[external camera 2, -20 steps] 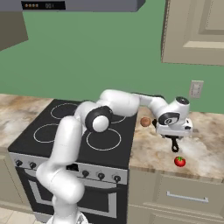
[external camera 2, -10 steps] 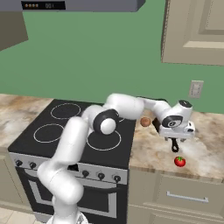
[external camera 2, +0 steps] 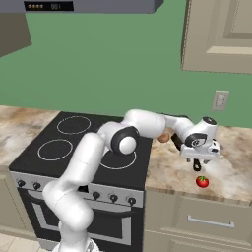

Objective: Place the pan on the front right burner on the stove. Then place the tomato and the onion in the pan and turn on the front right burner.

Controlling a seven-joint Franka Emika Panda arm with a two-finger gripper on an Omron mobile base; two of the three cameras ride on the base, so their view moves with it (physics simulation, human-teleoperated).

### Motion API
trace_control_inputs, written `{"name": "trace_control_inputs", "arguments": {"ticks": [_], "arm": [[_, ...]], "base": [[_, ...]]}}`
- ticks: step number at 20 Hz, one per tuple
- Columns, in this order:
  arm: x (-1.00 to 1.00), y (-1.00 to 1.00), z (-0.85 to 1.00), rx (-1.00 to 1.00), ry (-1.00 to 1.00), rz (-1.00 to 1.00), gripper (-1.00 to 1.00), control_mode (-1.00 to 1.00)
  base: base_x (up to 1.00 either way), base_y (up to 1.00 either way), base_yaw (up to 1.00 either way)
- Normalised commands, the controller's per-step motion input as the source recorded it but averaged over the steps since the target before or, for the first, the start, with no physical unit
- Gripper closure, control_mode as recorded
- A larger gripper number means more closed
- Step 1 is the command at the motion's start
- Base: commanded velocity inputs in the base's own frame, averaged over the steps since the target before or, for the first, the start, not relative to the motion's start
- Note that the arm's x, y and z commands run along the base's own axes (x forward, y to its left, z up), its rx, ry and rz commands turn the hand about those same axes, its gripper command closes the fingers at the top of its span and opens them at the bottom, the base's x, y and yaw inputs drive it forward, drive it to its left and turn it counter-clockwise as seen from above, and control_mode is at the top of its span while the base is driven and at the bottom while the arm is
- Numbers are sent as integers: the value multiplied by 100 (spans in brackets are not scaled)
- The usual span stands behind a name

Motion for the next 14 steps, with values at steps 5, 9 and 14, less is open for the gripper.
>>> {"name": "trace_control_inputs", "arguments": {"ticks": [5,9,14], "arm": [[2,8,-13,0,3,1,100,-100],[-5,16,1,-10,-6,1,100,-100],[-10,35,25,-14,-12,0,100,-100]], "base": [[0,0,0],[0,0,0],[0,0,0]]}}
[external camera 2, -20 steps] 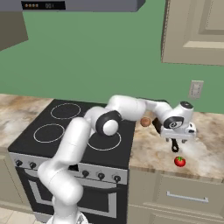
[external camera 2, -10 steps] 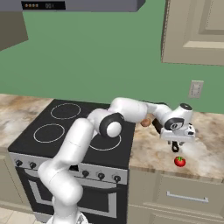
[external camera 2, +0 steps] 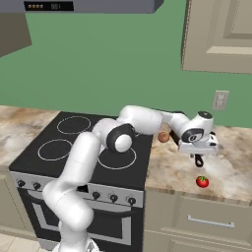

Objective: Place the pan on the front right burner on the stove. Then place the tomato and the onion in the pan and turn on the front right burner.

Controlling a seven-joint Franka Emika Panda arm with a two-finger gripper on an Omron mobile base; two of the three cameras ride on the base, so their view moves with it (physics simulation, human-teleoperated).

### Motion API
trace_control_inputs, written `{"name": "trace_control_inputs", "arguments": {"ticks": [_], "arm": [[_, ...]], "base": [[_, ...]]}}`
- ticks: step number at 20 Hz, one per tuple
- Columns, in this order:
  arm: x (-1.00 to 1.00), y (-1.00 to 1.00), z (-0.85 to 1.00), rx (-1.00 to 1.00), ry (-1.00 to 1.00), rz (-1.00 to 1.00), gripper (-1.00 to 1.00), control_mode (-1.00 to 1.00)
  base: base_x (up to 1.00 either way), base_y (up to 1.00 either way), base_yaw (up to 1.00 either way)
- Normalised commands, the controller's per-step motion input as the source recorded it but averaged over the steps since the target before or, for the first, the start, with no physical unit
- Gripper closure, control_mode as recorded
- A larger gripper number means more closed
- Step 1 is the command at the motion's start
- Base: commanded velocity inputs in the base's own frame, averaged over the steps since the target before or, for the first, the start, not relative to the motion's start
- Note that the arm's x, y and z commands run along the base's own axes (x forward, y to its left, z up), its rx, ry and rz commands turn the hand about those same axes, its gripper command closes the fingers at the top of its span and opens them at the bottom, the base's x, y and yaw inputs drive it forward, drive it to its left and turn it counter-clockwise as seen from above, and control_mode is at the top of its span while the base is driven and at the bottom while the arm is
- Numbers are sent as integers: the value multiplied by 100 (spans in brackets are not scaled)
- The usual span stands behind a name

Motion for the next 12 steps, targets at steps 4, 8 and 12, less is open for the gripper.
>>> {"name": "trace_control_inputs", "arguments": {"ticks": [4,8,12], "arm": [[-21,34,43,-16,-14,0,100,-100],[-36,34,48,-11,-11,0,100,-100],[-39,38,46,-1,-2,5,100,-100]], "base": [[0,0,0],[0,0,0],[0,0,0]]}}
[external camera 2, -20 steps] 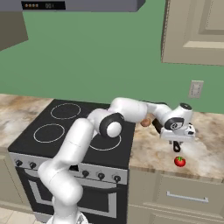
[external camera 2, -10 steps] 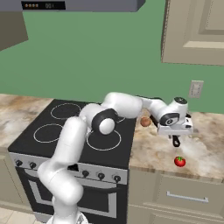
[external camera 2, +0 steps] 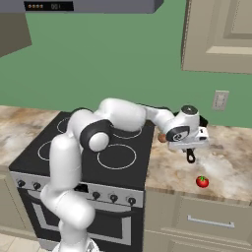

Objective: Place the pan on the front right burner on the stove. Then place the tomato and the onion in the pan and turn on the front right burner.

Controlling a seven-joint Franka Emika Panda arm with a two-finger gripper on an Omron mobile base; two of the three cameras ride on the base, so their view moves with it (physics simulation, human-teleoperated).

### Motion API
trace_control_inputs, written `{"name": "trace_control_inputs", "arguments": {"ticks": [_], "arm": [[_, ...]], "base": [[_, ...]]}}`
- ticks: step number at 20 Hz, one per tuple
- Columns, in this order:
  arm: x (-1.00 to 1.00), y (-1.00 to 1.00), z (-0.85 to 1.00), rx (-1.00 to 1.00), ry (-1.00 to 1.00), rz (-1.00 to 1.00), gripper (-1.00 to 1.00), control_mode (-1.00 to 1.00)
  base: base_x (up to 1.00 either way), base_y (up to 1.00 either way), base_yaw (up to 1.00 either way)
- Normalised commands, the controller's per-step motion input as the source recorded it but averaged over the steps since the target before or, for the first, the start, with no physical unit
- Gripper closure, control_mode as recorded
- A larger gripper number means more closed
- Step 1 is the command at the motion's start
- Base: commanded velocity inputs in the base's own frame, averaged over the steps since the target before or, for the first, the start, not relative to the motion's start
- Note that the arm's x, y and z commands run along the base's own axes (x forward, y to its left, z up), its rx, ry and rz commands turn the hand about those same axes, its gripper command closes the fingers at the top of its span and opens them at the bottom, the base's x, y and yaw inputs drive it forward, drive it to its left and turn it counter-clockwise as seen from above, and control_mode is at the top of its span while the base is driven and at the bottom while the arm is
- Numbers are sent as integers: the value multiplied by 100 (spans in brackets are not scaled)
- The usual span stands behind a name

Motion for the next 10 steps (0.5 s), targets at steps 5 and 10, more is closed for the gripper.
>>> {"name": "trace_control_inputs", "arguments": {"ticks": [5,10], "arm": [[-23,52,63,0,1,9,100,-100],[-12,52,81,1,5,7,100,-100]], "base": [[0,0,0],[0,0,0]]}}
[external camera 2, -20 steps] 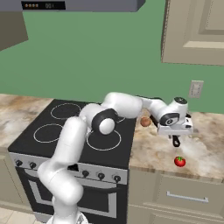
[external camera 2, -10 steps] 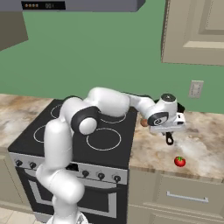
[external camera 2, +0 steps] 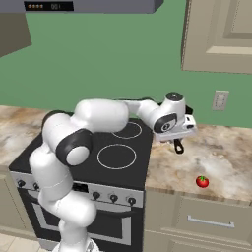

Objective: Place the pan on the front right burner on the stove. Then place the tomato and the onion in the pan and turn on the front right burner.

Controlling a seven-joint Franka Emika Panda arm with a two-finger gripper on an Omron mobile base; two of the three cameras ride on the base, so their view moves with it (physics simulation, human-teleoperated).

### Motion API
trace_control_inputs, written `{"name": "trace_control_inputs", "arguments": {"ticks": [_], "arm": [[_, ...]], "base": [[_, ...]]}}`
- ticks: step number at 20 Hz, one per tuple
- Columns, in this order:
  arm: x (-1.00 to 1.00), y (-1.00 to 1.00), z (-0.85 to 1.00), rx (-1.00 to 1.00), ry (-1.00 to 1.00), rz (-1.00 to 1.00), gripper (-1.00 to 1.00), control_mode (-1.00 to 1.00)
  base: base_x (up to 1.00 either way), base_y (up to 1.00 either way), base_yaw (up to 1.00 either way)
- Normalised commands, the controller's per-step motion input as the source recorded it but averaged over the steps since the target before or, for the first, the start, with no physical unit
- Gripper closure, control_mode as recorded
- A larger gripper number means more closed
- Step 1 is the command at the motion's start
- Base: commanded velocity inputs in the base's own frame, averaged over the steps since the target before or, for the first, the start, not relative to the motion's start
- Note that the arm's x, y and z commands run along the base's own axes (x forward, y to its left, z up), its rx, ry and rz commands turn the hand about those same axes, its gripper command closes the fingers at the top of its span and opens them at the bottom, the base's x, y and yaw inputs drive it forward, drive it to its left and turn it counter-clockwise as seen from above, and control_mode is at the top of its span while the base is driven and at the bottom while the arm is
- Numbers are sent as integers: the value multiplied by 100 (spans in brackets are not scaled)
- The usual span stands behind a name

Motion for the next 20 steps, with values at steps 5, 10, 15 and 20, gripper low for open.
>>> {"name": "trace_control_inputs", "arguments": {"ticks": [5,10,15,20], "arm": [[-8,44,59,6,16,11,100,-100],[-16,45,16,10,22,15,100,-100],[-22,59,0,9,15,21,100,-100],[-6,46,-12,8,7,24,100,-100]], "base": [[0,0,0],[0,0,0],[0,0,0],[0,0,0]]}}
